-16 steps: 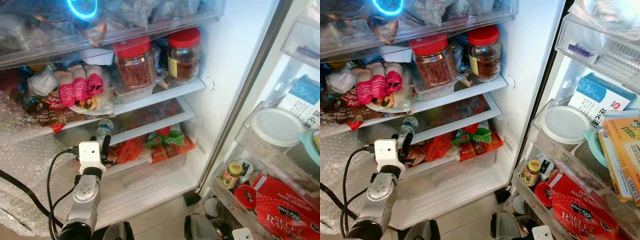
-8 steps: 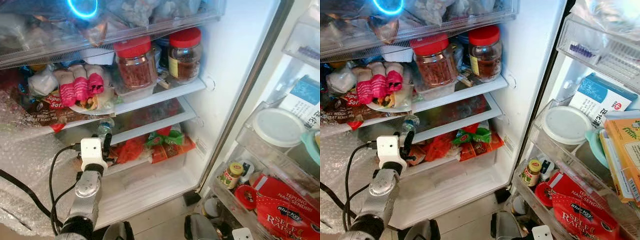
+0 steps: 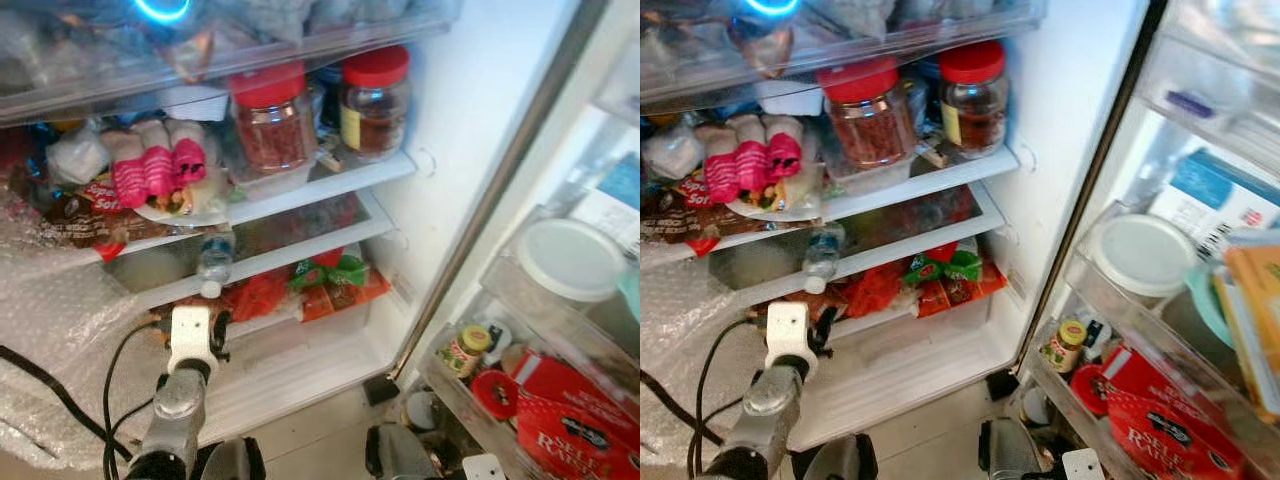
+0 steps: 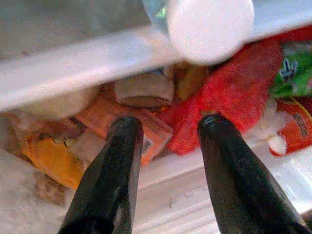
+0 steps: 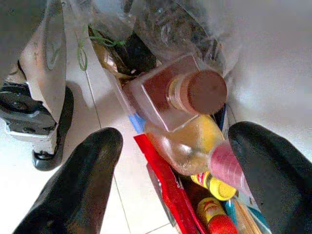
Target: Restocking fridge
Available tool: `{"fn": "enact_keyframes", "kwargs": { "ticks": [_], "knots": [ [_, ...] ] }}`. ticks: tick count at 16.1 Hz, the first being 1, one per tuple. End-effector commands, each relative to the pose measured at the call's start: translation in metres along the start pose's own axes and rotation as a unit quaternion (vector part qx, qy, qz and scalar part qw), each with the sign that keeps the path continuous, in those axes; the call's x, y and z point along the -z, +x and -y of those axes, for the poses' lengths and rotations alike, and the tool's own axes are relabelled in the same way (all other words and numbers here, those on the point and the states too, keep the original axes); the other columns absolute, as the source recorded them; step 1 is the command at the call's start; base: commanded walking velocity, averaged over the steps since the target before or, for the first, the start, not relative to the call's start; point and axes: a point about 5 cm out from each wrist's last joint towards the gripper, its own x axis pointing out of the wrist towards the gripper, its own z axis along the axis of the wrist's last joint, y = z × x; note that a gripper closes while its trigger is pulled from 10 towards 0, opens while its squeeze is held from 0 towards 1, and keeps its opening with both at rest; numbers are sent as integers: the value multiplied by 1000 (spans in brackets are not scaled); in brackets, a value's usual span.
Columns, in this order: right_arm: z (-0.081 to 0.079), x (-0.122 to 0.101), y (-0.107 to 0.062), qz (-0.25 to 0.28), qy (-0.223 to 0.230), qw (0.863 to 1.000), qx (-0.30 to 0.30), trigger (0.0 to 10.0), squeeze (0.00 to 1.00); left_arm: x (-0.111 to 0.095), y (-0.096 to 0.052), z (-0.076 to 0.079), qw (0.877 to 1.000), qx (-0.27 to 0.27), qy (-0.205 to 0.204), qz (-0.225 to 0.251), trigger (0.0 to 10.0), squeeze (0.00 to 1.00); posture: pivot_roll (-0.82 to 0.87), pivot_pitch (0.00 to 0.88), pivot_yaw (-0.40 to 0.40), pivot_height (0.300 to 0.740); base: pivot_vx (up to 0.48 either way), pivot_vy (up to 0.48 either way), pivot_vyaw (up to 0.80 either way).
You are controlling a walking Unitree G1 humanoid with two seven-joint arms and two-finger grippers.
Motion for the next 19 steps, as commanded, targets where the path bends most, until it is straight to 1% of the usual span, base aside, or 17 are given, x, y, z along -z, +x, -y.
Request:
{"fn": "enact_keyframes", "kwargs": {
  "ticks": [1,3,7,10,12,16,19],
  "knots": [
    [-1,6,-1,-10,-2,1000,-2,10000,0,2,-1,-5,1000,-7,6,-2,10000,0,-128,94,17,632,0,0,0],
    [0,6,-1,-9,-1,1000,0,10000,0,-9,4,-5,1000,-3,14,24,10000,0,-127,95,18,632,0,0,0],
    [0,5,-1,-8,-2,1000,1,10000,0,-14,5,-1,999,13,21,38,10000,0,-129,94,18,632,0,0,0],
    [-2,5,-1,-8,-2,1000,0,10000,0,-25,4,8,995,48,42,73,10000,0,-129,94,18,632,0,0,0],
    [-2,5,-1,-9,-3,1000,-2,10000,0,-28,4,9,995,52,45,79,10000,0,-126,95,19,632,0,0,0],
    [-2,6,-1,-10,-2,1000,-3,10000,0,-40,5,11,991,63,62,103,10000,0,-125,96,21,632,0,0,0],
    [-1,7,-1,-11,-3,1000,-3,10000,0,-51,7,9,988,54,73,123,10000,0,-124,95,20,632,0,0,0]
  ]
}}
